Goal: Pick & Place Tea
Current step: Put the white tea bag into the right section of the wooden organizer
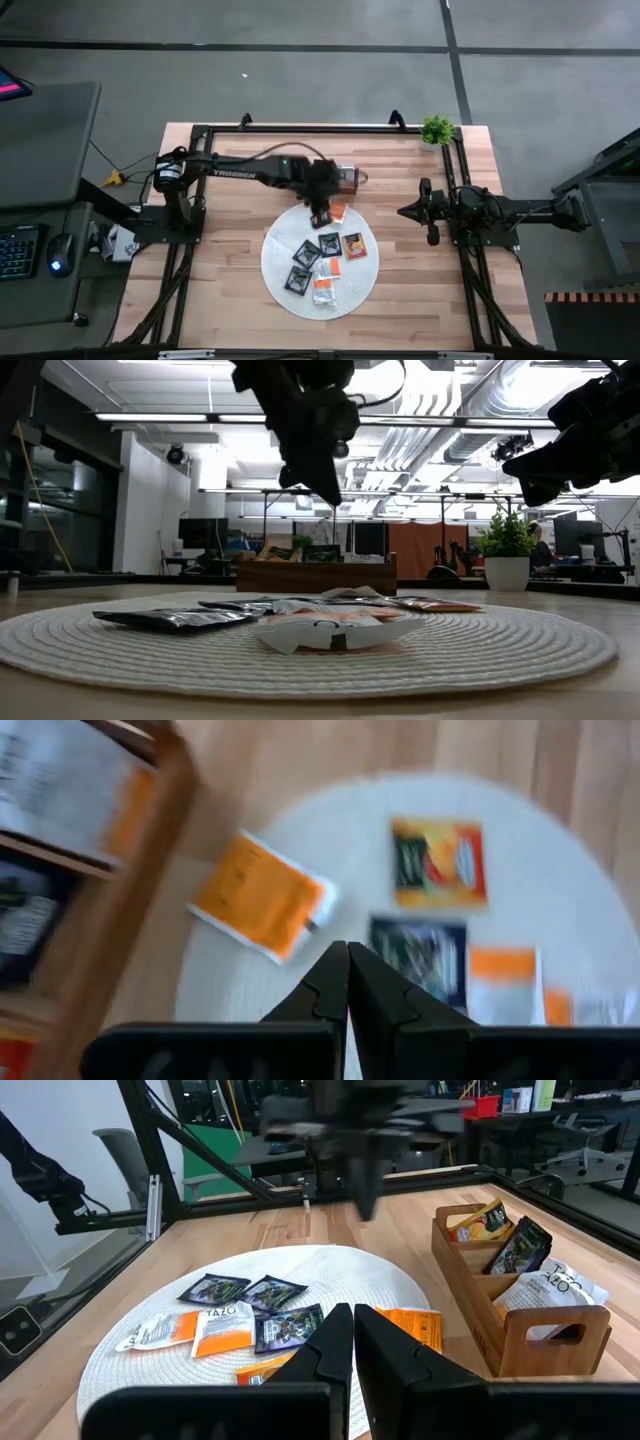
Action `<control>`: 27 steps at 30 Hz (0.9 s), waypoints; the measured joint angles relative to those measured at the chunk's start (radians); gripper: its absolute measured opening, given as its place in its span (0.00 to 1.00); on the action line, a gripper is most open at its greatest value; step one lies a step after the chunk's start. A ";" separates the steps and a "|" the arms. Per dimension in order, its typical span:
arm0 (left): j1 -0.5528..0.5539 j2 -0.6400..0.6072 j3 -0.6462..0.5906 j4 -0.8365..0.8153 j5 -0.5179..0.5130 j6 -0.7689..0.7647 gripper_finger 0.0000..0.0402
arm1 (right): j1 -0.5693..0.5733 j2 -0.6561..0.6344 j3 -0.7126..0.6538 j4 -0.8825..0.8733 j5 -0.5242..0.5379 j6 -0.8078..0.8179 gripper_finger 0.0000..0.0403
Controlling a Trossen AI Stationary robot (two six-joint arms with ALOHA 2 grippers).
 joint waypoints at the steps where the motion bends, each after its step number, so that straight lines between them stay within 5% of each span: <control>1: -0.017 0.000 0.000 -0.023 -0.017 0.023 0.01 | 0.000 0.000 0.000 0.000 0.000 0.000 0.03; 8: -0.127 0.000 -0.015 -0.086 -0.163 0.196 0.17 | 0.000 0.000 0.000 0.000 0.000 0.000 0.03; 19: -0.232 0.000 -0.220 0.263 -0.447 0.360 0.60 | 0.000 0.000 0.000 0.000 0.000 0.000 0.03; 27: -0.241 0.054 -0.279 0.453 -0.520 0.457 0.65 | 0.000 0.000 0.000 0.000 0.000 0.000 0.03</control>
